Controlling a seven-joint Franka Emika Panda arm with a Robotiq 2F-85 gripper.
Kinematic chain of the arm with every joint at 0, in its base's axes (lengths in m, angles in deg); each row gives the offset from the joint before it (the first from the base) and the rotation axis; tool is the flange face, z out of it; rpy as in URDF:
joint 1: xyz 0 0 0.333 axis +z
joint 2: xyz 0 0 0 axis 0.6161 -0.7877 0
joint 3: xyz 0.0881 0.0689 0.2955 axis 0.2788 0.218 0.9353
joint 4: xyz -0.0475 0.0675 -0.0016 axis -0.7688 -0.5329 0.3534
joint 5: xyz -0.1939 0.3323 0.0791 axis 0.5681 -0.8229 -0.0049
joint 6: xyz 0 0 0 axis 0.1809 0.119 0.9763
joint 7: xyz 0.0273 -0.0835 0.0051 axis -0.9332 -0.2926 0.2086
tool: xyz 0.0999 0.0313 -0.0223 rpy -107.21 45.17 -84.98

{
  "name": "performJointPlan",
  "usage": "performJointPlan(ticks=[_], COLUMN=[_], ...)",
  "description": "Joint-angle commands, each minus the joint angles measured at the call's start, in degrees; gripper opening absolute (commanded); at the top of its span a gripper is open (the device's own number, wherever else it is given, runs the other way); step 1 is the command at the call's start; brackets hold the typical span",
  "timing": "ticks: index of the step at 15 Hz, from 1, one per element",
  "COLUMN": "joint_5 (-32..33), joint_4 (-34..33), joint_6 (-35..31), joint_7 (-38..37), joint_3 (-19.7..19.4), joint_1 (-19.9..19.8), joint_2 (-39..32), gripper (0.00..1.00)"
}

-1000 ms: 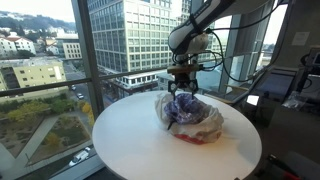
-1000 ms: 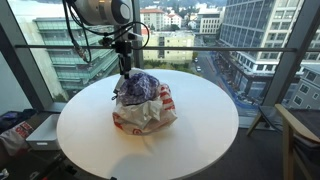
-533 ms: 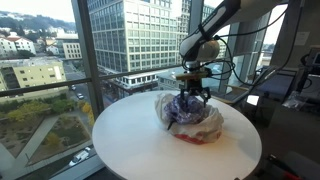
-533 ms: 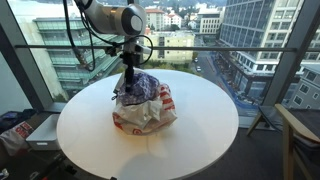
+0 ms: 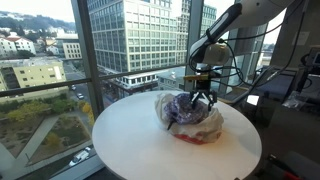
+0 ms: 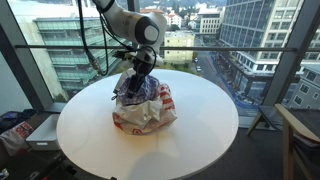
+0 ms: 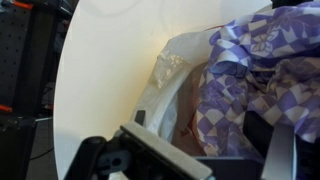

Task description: Put the items, which are on the table, in the plastic

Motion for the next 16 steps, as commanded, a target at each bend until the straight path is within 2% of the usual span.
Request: performJointPlan(ticks=[1,5,7,11,13,16], joint_5=[-3.1,-2.2,-1.1,3.6,6.6,10.5], joint_4=[5.5,6.7,6.4,5.1,4.9,5.4], joint_6=[-1.5,-3.5,-7.3,-11.7,-11.1,-5.9], joint_7=[-1.4,-4.2,-6.7,-17.0,-22.4,-29.1], joint_3=[-0.2,-0.7,-1.2,-3.1,-4.1,-4.7], joint_1=[-0.9,-0.7,-0.4,1.4,2.2,3.6], joint_2=[4.1,2.3,0.5,-3.1,-4.1,-4.0], gripper=[1.0,1.0,1.0,1.0,1.0,1.0])
